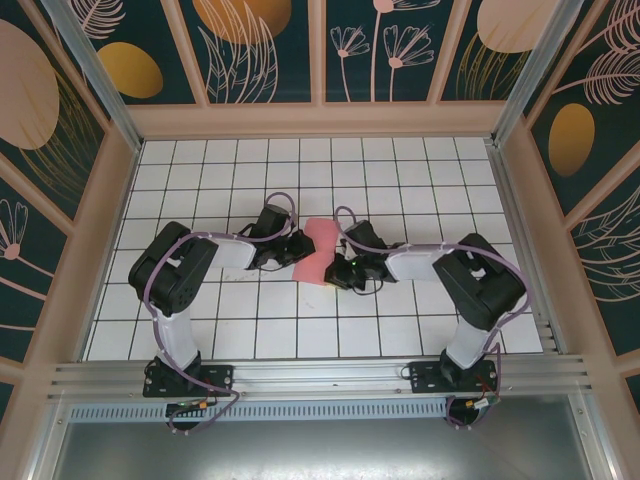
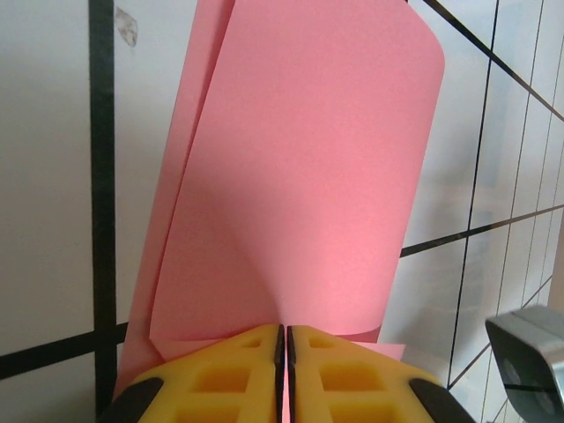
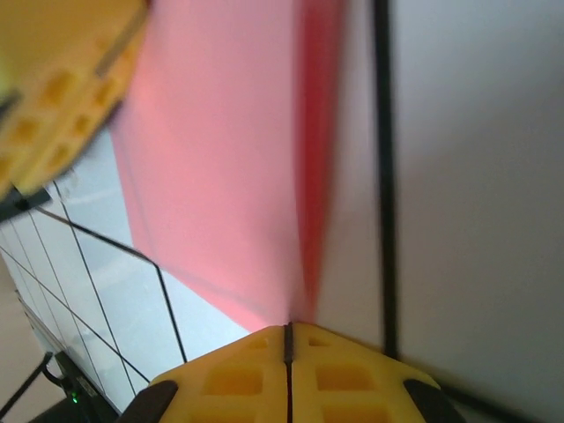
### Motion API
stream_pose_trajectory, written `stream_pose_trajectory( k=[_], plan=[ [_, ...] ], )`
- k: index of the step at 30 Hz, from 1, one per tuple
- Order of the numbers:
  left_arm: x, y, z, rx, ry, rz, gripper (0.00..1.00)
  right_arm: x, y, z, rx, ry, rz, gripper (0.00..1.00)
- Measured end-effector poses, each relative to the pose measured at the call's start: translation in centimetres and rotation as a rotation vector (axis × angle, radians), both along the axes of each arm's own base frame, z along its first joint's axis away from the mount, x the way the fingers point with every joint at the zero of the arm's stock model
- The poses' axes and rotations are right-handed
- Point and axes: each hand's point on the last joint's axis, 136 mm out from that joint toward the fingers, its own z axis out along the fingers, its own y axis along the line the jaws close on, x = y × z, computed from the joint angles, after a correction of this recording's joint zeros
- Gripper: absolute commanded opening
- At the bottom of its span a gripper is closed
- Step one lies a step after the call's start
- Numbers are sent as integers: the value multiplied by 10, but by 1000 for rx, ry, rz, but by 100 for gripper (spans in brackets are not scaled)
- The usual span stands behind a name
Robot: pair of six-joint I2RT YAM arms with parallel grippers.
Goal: Fold a paper plane with a square sheet of paper (pick it up from the middle)
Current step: Fold the triangle a second time at the center of the table.
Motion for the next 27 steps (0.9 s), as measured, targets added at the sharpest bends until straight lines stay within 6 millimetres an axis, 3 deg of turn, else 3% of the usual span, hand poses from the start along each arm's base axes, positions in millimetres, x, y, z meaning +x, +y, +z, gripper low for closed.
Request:
stream_pose_trajectory(
  k=[3, 10, 14, 27],
  plan=[
    [-2, 2, 1, -2, 7, 11, 16, -4, -15, 7, -11, -15, -32, 19],
    [-14, 14, 1, -5, 48, 72, 17, 29, -34, 37, 56, -94, -165, 36],
    [-17, 17, 2, -7, 59, 96, 18, 35, -27, 40, 100, -97, -169, 38],
    [-15, 19, 6, -5, 55, 116, 21, 45, 0, 20, 122, -38, -134, 38]
  ],
)
